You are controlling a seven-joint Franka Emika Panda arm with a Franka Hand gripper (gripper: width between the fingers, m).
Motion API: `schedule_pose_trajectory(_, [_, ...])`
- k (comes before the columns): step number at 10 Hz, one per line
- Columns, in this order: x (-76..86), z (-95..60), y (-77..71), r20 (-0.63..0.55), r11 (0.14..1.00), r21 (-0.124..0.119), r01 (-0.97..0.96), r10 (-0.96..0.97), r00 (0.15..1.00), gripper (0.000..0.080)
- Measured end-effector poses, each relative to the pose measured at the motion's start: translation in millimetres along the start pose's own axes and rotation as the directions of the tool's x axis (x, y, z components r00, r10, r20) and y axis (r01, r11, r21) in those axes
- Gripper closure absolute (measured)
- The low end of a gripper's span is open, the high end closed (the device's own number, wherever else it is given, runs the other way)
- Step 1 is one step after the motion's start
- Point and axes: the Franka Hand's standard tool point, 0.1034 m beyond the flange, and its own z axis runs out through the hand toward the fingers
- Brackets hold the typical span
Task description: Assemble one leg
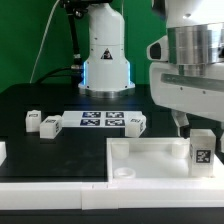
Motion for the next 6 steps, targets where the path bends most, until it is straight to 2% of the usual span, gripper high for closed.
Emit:
schedule_pose_trajectory(2, [0.2,0.0,0.0,-0.002,0.972,-0.001,0.233,-0.233,0.972,0.0150])
schedule_pose_trajectory(4, [-0.3,0.1,-0.1,-0.004,0.905,-0.008,0.426,-0.426,0.905,0.0150])
schedule_pose_trajectory(6, [1.3,0.0,0.9,-0.006,0.783,-0.027,0.621,-0.622,0.783,0.0150])
